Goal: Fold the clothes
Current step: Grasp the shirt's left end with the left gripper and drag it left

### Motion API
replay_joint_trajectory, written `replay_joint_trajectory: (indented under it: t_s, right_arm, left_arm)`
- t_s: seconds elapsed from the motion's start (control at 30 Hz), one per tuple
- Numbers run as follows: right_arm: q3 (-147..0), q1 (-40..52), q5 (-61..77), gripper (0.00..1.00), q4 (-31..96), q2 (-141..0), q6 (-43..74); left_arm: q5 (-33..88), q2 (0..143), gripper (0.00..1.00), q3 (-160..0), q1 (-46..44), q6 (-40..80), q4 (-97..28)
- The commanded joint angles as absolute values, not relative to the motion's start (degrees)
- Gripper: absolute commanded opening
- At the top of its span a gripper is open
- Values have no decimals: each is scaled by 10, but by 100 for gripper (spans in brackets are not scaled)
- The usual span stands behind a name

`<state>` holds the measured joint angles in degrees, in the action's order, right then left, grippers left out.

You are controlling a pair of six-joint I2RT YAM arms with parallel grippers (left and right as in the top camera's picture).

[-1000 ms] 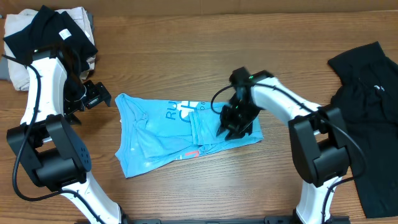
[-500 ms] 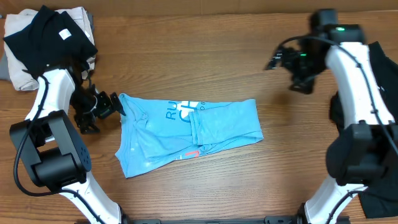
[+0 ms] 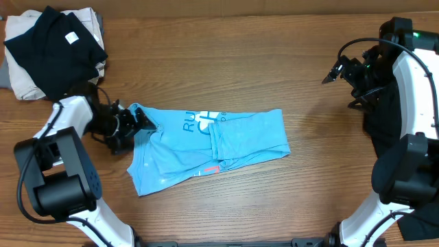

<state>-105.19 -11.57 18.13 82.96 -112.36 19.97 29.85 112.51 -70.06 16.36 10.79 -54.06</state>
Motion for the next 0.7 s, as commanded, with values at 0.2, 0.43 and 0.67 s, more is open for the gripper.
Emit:
replay_joint_trajectory:
  t_s: [0.2, 0.43, 0.67]
  right_arm:
    - [-1061, -97, 180, 100, 831, -1111, 190]
    - [-1061, -97, 180, 100, 845, -1111, 178]
    - [-1061, -97, 180, 100, 852, -1111, 175]
  left_arm:
    - [326, 1166, 92, -642, 63, 197, -436]
    - [309, 1166, 14, -642, 31, 228, -397]
    - [202, 1166, 4, -662, 53, 241, -462]
